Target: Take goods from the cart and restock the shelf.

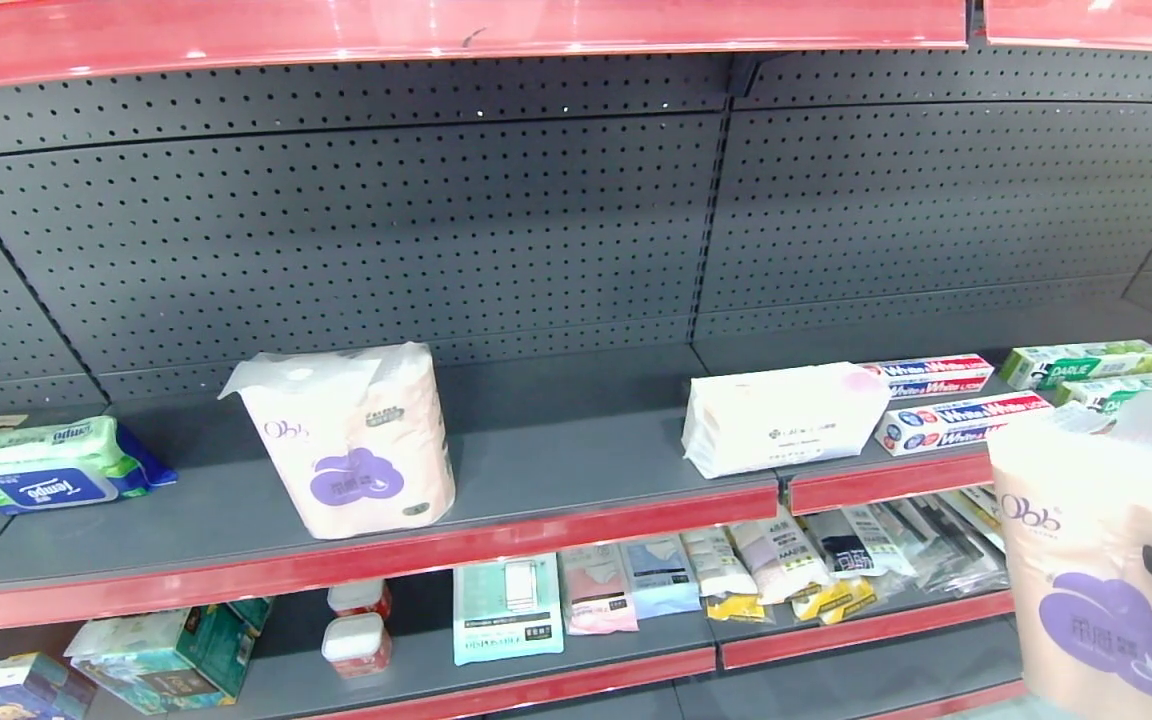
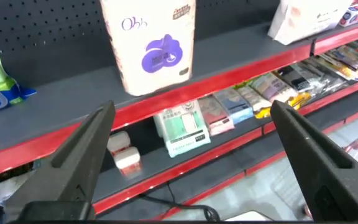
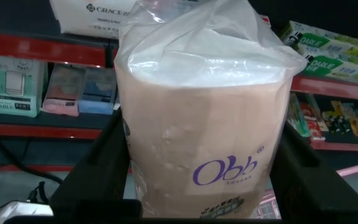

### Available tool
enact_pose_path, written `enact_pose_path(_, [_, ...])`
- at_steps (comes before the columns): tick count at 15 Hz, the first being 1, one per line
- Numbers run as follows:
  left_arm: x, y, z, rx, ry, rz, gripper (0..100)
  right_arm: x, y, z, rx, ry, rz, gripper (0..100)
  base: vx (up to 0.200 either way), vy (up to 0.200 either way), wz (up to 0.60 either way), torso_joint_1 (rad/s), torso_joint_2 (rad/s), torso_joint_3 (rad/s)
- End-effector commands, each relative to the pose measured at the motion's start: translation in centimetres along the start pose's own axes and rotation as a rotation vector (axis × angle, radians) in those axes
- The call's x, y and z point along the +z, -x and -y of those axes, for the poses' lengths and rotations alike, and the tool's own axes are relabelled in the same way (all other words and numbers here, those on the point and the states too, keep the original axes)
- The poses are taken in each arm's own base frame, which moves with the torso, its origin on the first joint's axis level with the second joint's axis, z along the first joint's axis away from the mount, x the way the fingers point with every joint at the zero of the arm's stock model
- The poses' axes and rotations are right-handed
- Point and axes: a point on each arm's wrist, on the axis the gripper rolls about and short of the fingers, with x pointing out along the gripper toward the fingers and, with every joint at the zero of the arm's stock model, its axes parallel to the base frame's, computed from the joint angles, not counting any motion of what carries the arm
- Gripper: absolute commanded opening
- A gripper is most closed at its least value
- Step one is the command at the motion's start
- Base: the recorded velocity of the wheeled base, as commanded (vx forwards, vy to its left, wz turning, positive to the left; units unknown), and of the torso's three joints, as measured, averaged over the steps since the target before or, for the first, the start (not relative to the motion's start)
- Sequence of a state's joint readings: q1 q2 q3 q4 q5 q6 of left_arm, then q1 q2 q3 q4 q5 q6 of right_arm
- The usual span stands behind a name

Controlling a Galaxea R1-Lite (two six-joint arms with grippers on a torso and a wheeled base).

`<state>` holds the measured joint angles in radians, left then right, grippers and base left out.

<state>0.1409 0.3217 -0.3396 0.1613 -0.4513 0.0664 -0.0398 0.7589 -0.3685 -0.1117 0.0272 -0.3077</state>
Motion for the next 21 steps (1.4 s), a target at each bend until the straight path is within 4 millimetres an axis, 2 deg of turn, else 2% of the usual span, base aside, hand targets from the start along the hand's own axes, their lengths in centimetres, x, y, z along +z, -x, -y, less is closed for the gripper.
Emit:
enact_pose_path(1, [-1.4, 0.8, 0.5, -0.001, -0.024, 0.043, 100, -0.5, 1.0, -0.2, -0.011, 0.017, 0.036, 0, 0.000, 0.000, 0.00, 0.000, 0.00, 0.000])
enact_pose_path(6, [-3.3, 1.0, 0.7, -0.001, -0.053, 0.042, 100, -0.6, 1.4, -0.2, -0.018, 0.025, 0.055, 0, 0.000, 0.000, 0.00, 0.000, 0.00, 0.000])
enact_pose_path(11, [-3.2, 1.0, 0.7, 0.000, -0.091, 0.037, 100, -0.6, 1.4, -0.2, -0.018, 0.025, 0.052, 0, 0.000, 0.000, 0.00, 0.000, 0.00, 0.000])
enact_pose_path(14, [-3.3, 1.0, 0.7, 0.002, -0.093, 0.039, 100, -0.7, 1.5, -0.3, -0.017, 0.025, 0.049, 0, 0.200, 0.000, 0.00, 0.002, 0.00, 0.001])
enact_pose_path(21, [-3.4, 1.0, 0.7, 0.002, -0.096, 0.041, 100, -0.3, 1.6, -0.1, -0.025, 0.036, 0.070, 0, 0.000, 0.000, 0.00, 0.000, 0.00, 0.000])
